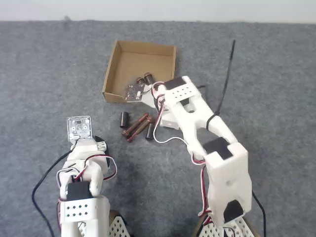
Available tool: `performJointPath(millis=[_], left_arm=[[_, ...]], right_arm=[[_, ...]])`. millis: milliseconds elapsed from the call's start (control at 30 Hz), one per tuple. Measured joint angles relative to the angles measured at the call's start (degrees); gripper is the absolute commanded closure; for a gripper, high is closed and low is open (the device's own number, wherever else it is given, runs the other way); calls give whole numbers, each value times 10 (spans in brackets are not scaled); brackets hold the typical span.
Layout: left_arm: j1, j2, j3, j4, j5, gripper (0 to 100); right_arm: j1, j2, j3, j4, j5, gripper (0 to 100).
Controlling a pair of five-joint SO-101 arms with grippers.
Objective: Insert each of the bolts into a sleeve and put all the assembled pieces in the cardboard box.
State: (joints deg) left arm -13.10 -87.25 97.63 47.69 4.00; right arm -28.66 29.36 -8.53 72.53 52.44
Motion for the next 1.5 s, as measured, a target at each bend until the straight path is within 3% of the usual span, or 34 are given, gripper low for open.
performJointPath(millis=[300, 533, 800, 1500], left_arm=[[0, 0, 0, 0, 0, 988], [0, 0, 0, 0, 0, 988], [0, 0, 0, 0, 0, 988], [0, 0, 0, 0, 0, 988]], right_arm=[[-1, -25, 0, 4, -12, 811], [22, -9, 0, -71, -33, 811], [29, 21, -23, -78, -38, 811], [10, -22, -8, -6, -42, 811]])
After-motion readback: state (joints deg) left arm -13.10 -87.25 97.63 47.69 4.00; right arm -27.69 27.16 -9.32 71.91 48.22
